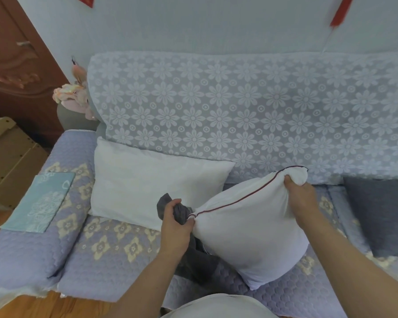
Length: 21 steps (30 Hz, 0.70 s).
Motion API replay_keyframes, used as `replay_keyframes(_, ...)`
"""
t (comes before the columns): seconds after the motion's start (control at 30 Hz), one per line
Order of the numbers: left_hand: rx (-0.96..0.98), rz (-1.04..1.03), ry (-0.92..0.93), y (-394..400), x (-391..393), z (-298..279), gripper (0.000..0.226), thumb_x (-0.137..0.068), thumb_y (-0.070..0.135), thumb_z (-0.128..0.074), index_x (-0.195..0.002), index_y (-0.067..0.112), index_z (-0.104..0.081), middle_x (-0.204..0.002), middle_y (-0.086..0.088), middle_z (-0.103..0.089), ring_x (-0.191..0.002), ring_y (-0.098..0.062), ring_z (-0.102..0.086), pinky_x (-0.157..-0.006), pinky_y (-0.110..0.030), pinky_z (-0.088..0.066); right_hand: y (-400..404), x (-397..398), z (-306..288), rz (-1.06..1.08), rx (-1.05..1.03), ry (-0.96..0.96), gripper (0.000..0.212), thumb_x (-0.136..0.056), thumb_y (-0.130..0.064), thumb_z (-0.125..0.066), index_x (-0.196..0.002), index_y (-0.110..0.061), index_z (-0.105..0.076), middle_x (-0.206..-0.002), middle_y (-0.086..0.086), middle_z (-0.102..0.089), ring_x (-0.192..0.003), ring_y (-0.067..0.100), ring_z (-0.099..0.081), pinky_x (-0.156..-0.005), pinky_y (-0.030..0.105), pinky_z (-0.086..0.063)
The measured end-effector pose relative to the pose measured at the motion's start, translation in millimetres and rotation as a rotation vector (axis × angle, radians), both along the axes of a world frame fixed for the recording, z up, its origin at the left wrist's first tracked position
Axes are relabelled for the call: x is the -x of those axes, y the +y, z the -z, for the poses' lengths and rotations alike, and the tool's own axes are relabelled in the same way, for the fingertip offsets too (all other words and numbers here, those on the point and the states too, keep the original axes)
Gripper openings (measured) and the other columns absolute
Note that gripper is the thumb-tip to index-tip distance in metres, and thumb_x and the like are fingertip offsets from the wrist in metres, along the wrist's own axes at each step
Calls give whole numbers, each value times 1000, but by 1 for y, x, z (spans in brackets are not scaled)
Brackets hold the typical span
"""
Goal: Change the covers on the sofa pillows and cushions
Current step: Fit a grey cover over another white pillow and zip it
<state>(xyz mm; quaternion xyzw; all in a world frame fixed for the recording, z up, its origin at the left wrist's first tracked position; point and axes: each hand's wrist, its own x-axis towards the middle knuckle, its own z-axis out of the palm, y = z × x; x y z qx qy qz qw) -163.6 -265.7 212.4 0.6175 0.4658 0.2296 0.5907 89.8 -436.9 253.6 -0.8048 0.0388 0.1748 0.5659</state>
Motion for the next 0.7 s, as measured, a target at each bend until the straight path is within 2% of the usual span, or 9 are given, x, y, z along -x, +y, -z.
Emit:
replay_keyframes(0.07,-9,12,26,-7,-10,-5,51,-87,2,-74,-126,30,-56,-111,15,-57,-107,-12,-60,-90,-20,-49,-9,-4,-1,-18,119,-14,44,-97,-37,-57,-128,-6,-58,-122,11,-60,-107,31,-55,-97,46,-45)
replay_keyframes(0.13,-21,31,2,-16,-17,-11,47,-86,-5,-71,-120,25,-60,-107,12,-60,-100,-1,-62,-80,-6,-45,-17,-12,-1,-67,467,-150,41,-98,-26,-54,-129,1,-53,-131,24,-56,-117,40,-53,-103,51,-42)
replay_keyframes(0.23,-65,129,-36,-33,-18,-23,45,-86,-9,-68,-115,25,-62,-105,8,-63,-89,9,-62,-75,-4,-45,-11,-11,-13,-203,735,-777,59,-81,-10,-54,-140,-8,-47,-144,17,-46,-132,42,-40,-112,47,-28)
replay_keyframes(0.3,-50,177,-82,-41,-18,-29,47,-85,-12,-68,-113,25,-62,-105,3,-65,-90,2,-64,-77,-10,-49,15,16,-27,-828,520,-931,65,-76,-17,-56,-140,-18,-50,-143,6,-48,-136,32,-38,-116,40,-23)
replay_keyframes(0.37,-30,200,-120,-46,-18,-32,49,-83,-16,-67,-112,23,-63,-105,1,-66,-92,-2,-66,-79,-13,-51,40,54,-21,-1472,644,-871,53,-86,-44,-52,-135,-24,-54,-139,-3,-54,-141,23,-34,-121,47,-11)
replay_keyframes(0.4,-35,201,-123,-46,-19,-32,50,-82,-17,-68,-112,24,-63,-107,2,-66,-94,-4,-66,-80,-14,-52,46,65,-14,-1614,746,-850,50,-90,-55,-48,-128,-24,-57,-130,-4,-59,-138,20,-39,-122,51,-7)
replay_keyframes(0.5,-19,166,-123,-38,-16,-31,56,-81,-12,-73,-116,30,-62,-115,6,-65,-108,-8,-64,-93,-19,-51,43,68,4,-1521,718,-944,40,-97,-57,-37,-101,-25,-60,-94,-5,-66,-100,17,-59,-117,45,-23)
replay_keyframes(0.57,22,173,-134,-31,-12,-30,64,-83,-11,-73,-130,30,-57,-122,7,-62,-112,-5,-63,-100,-22,-50,40,70,12,-1391,580,-972,41,-99,-53,-29,-94,-24,-58,-81,-3,-65,-80,19,-58,-103,33,-35)
replay_keyframes(0.7,331,153,-244,-21,2,-29,84,-66,-11,-56,-140,30,-54,-133,-12,-59,-105,-26,-66,-84,-38,-56,43,80,26,-1261,435,-887,31,-103,-52,-31,-102,-29,-53,-80,-4,-67,-76,19,-56,-88,25,-32)
